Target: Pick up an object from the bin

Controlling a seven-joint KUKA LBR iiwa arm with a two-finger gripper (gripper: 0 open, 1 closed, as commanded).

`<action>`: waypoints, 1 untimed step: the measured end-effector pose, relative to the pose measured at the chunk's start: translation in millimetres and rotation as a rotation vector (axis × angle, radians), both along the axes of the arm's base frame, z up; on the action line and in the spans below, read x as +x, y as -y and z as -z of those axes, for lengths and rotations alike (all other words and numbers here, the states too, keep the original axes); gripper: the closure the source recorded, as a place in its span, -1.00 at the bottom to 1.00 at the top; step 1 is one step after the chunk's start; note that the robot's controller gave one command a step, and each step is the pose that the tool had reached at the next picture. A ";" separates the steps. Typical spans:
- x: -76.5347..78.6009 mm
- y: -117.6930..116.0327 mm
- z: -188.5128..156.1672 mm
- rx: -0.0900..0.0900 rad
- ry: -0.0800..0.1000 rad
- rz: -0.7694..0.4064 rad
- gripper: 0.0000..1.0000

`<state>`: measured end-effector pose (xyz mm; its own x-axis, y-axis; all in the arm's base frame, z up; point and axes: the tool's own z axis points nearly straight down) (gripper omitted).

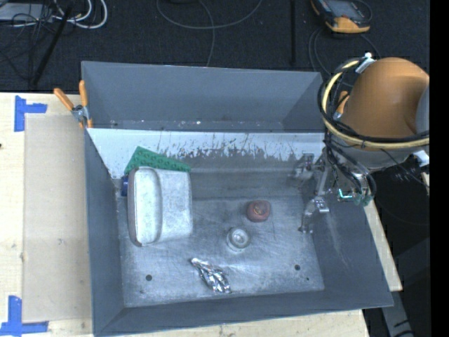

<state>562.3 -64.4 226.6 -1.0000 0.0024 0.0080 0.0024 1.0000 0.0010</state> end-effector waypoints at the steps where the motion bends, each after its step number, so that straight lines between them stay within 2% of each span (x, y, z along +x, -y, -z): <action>1: 56.5 -10.8 157.5 0.001 0.011 -0.175 -1.00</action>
Offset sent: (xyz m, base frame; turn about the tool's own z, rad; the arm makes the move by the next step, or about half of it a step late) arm 0.0546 0.0105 -0.1566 -0.1771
